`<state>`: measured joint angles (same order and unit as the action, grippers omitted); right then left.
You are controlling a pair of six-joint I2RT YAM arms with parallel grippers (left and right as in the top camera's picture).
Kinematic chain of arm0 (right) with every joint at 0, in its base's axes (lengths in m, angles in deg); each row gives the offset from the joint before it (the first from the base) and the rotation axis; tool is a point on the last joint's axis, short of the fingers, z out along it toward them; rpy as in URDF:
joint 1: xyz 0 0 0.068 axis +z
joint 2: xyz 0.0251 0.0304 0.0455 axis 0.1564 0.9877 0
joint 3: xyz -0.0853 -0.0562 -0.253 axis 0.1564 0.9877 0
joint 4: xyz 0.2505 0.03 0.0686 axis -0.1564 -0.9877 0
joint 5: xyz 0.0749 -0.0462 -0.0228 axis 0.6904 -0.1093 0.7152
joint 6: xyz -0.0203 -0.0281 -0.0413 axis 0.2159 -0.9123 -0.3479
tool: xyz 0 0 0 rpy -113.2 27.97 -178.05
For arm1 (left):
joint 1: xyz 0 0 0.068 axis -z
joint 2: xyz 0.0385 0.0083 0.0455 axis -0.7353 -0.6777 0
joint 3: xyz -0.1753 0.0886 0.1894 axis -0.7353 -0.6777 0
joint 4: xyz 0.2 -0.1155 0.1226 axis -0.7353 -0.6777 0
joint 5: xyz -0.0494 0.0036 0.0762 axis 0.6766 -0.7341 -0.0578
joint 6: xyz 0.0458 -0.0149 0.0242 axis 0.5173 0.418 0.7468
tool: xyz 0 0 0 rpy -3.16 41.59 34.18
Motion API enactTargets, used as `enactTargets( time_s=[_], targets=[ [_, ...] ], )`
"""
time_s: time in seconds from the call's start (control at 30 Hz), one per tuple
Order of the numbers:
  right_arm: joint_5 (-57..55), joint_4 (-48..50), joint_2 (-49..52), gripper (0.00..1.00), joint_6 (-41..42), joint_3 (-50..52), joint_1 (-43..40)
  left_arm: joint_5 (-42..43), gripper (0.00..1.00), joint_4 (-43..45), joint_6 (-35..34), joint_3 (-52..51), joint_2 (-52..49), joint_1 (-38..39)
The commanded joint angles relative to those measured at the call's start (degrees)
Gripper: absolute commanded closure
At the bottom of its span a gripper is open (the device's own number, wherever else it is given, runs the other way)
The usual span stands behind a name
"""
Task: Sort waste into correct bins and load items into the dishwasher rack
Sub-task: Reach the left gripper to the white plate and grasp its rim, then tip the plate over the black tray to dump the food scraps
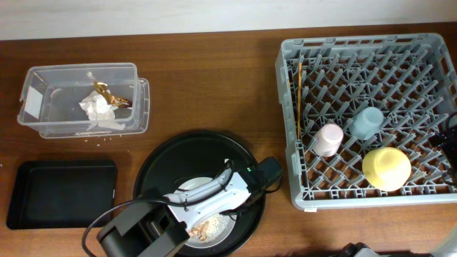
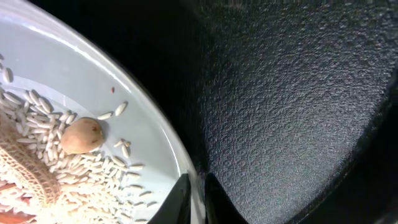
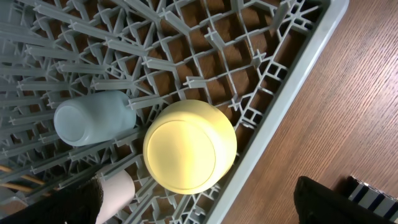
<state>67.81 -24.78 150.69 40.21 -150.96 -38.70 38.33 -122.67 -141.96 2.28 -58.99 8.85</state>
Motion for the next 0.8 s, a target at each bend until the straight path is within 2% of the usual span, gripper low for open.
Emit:
enactTargets(
  time_s=[0.0,0.2,0.4,0.5,0.63,0.77],
  targets=[
    [0.3,0.0,-0.6,0.02,-0.6,-0.3,-0.3,-0.2,0.97,-1.2,-0.1,0.7,-1.1,0.0],
    [0.3,0.0,-0.6,0.01,-0.6,-0.3,-0.3,-9.8,0.99,-16.8,1.2,9.0,-1.1,0.0],
    [0.3,0.0,-0.6,0.01,-0.6,-0.3,-0.3,-11.7,0.99,-20.0,1.2,10.4,-1.1,0.0],
    [0.3,0.0,-0.6,0.01,-0.6,-0.3,-0.3,-15.4,0.99,-26.8,1.2,13.9,-0.6,-0.7],
    [0.3,0.0,-0.6,0.01,-0.5,-0.3,-0.3,-19.1,1.0,-33.9,1.2,19.3,0.5,-6.5],
    [0.3,0.0,-0.6,0.01,-0.6,-0.3,-0.3,-20.0,1.0,-34.3,4.9,19.9,4.9,-17.5]
  ],
)
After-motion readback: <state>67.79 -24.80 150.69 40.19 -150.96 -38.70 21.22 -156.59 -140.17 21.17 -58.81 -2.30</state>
